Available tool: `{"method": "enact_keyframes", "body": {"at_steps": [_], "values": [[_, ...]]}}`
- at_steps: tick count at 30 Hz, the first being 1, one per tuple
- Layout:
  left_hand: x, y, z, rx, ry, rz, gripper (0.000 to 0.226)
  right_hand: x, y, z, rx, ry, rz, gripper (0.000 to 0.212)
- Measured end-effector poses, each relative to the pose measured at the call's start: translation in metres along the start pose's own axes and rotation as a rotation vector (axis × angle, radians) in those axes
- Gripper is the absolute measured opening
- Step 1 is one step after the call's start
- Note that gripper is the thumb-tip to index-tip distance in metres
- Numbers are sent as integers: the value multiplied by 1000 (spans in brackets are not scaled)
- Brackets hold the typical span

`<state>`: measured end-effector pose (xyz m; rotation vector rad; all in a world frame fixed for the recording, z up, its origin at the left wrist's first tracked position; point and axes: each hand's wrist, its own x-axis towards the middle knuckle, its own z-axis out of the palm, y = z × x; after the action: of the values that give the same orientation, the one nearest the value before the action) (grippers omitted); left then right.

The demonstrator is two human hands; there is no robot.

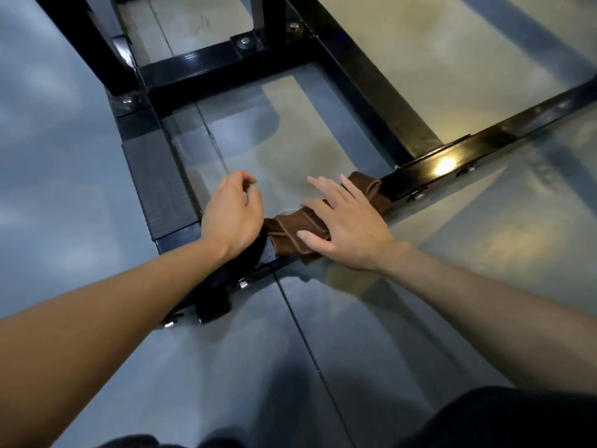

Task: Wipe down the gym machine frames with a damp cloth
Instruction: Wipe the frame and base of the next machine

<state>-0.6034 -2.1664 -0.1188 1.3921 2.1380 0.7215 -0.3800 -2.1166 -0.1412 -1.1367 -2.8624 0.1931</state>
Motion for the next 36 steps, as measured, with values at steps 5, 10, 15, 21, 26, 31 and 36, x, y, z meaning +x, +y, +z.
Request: {"method": "enact_keyframes", "body": {"at_steps": [5,10,15,21,26,31,36], "values": [[21,26,24,58,-92,54,20,-9,93,-22,-46,-5,240,73],[37,44,43,176,-226,158,21,-9,128,-31,-55,27,736,95],[67,93,71,160,-233,90,23,-10,72,-8,-14,136,683,107],[79,139,120,69,-269,-144,45,-29,166,-17,-43,135,588,92],[58,142,156,235,-471,-155,69,-16,209,-29,22,148,858,91],[41,153,154,395,-240,-27,66,-26,146,-19,0,186,717,81],[42,152,152,380,-266,-50,59,-33,230,-28,-13,158,651,78]]}}
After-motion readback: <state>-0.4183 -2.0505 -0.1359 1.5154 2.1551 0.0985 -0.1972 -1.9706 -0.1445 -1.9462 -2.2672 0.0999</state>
